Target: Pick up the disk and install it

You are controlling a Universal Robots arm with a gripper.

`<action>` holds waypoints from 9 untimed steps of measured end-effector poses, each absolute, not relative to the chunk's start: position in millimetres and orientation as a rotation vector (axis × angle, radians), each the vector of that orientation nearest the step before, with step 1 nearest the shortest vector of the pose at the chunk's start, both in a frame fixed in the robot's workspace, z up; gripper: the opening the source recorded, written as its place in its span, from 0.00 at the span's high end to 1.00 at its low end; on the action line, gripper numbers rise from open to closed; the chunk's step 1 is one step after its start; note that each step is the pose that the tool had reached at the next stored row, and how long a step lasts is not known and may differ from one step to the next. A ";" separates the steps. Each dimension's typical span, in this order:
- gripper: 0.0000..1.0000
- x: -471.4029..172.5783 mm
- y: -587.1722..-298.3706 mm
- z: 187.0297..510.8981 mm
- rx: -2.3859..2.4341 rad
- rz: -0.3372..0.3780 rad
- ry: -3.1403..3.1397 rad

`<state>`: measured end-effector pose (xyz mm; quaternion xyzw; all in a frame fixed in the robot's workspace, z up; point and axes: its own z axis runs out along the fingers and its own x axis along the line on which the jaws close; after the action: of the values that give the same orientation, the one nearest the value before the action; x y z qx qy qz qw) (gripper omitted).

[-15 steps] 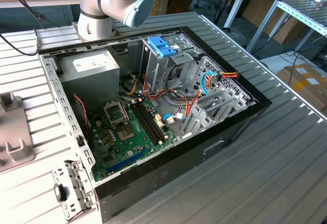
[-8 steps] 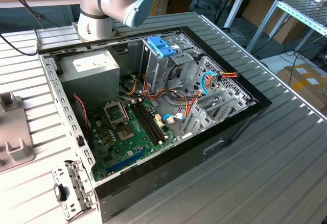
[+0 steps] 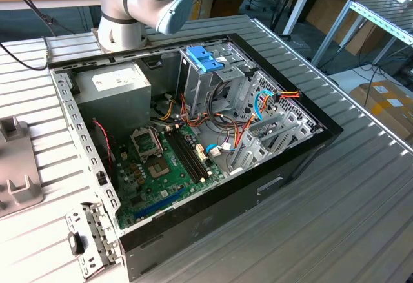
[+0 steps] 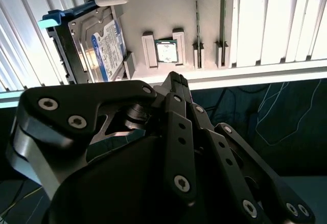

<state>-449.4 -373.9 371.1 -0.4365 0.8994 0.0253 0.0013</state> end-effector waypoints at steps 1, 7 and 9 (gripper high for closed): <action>0.89 -449.4 -373.9 371.1 -1.376 0.079 2.820; 0.89 -449.4 -373.9 371.0 -1.423 0.079 2.798; 0.89 -449.4 -373.9 371.0 -1.441 0.080 2.789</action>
<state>-449.4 -373.9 371.0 -0.4590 0.8881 0.0253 0.0007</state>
